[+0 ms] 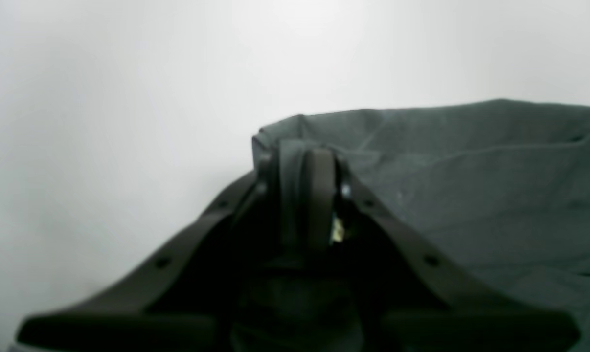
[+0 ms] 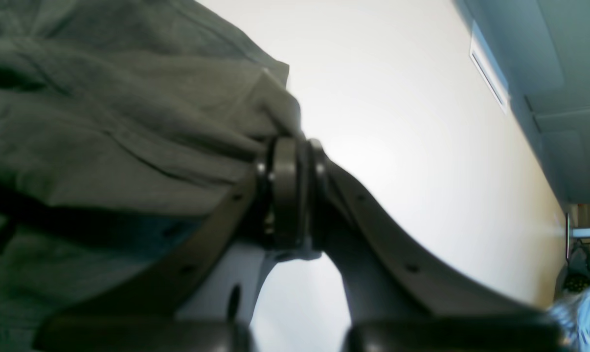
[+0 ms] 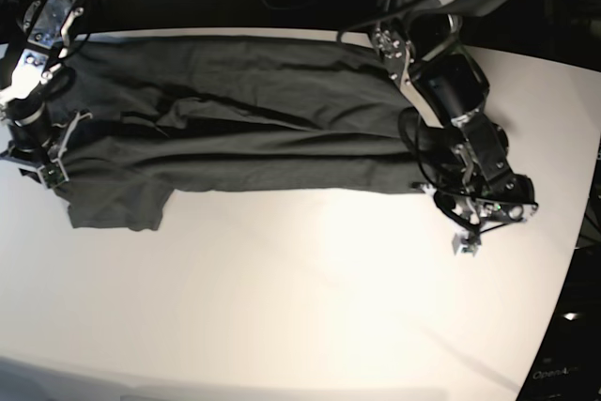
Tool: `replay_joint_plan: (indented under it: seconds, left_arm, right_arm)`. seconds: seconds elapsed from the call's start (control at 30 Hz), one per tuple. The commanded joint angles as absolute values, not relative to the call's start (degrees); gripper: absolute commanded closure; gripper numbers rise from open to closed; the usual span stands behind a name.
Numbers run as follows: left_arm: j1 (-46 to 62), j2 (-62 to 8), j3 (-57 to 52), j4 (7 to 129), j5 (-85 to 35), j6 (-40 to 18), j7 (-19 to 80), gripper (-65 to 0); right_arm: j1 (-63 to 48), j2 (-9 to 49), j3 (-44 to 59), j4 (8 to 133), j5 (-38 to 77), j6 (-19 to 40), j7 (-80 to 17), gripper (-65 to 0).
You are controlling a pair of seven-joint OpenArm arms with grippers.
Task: Fold the T-shirt properly
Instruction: 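Hold the folded side with the left gripper and press it down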
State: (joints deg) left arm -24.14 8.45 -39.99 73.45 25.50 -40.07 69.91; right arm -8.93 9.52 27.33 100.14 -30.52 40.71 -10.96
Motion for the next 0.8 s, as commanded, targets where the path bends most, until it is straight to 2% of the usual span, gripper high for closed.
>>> replay_joint_plan:
  seconds: [0.0, 0.1, 0.17, 0.4, 0.77]
  left_arm:
    - [-25.8, 8.4, -39.7, 74.2, 25.1, -40.0, 69.7, -9.0]
    - [-25.7, 8.6, -39.7, 74.3, 25.1, -40.0, 69.7, -8.1]
    - [-25.7, 8.6, -39.8, 74.3, 25.1, -40.0, 69.7, -2.5]
    - [-25.6, 8.7, -39.8, 74.9, 25.1, -40.0, 71.7, -3.9]
    - [-24.5, 9.0, -39.3, 86.5, 23.0, -40.0, 78.8, -3.9]
  right_arm:
    - [-8.4, 10.5, 27.5, 101.0, -29.9, 40.0, -10.0, -0.3]
    - [-8.4, 10.5, 27.5, 101.0, -29.9, 40.0, -10.0, -0.3]
    - [-8.4, 10.5, 27.4, 101.0, -29.9, 40.0, -10.0, -0.3]
    - [-8.4, 10.5, 27.4, 101.0, -29.9, 40.0, -10.0, -0.3]
    - [-8.4, 10.5, 27.6, 101.4, -29.9, 40.0, -10.0, -0.3]
